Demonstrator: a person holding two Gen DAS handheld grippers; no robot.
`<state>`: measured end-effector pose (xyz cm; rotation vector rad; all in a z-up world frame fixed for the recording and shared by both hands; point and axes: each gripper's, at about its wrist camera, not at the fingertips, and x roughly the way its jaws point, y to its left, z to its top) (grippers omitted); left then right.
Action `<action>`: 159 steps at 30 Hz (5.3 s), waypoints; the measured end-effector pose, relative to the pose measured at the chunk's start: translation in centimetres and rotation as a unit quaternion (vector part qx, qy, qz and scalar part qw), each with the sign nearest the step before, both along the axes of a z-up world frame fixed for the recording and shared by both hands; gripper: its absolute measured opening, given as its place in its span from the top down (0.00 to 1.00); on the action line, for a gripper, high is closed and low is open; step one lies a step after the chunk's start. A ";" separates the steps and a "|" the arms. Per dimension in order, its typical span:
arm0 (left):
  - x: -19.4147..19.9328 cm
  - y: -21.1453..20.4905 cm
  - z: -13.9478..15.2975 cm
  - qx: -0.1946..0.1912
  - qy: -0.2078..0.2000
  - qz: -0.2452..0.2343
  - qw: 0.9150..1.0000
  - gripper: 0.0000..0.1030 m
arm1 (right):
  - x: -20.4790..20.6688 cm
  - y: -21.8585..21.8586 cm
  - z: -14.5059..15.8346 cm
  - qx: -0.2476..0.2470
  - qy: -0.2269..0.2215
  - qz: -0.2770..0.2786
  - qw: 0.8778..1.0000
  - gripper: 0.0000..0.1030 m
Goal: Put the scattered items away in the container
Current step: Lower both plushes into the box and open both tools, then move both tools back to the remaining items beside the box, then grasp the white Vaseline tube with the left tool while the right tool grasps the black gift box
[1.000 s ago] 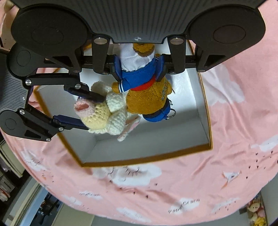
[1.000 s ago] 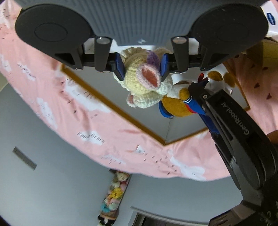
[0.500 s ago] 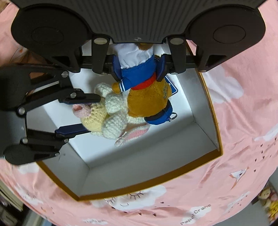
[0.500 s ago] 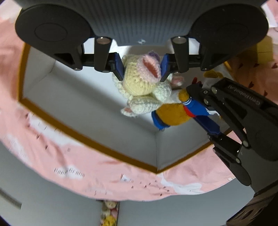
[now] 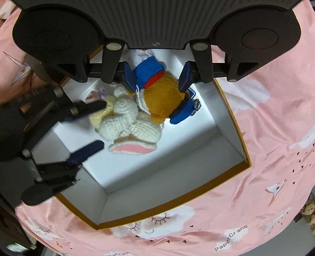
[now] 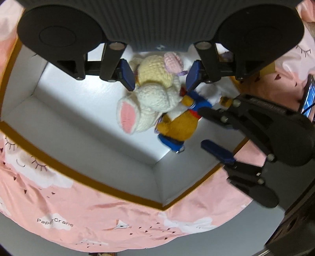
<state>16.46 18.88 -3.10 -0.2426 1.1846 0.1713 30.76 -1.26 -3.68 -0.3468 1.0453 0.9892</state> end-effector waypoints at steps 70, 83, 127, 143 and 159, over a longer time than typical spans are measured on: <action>-8.8 -7.3 4.9 0.021 -0.098 0.032 0.994 0.46 | -12.2 -6.5 4.2 0.083 -0.115 -0.144 0.979 0.42; -12.9 -11.6 2.0 -0.052 -0.107 0.074 0.990 0.46 | -19.6 -9.6 0.8 0.079 -0.064 -0.162 0.981 0.51; -9.0 -12.1 -3.2 -0.152 -0.089 0.185 0.967 0.76 | -19.3 -9.0 -2.8 -0.063 -0.132 -0.157 0.977 0.58; -9.2 -11.7 -3.5 -0.170 -0.101 0.207 0.958 0.81 | -18.8 -10.0 -2.0 -0.063 -0.139 -0.173 0.973 0.63; -11.9 -10.6 1.4 -0.151 -0.167 0.201 0.954 0.82 | -20.4 -10.3 3.4 -0.018 -0.187 -0.121 0.975 0.64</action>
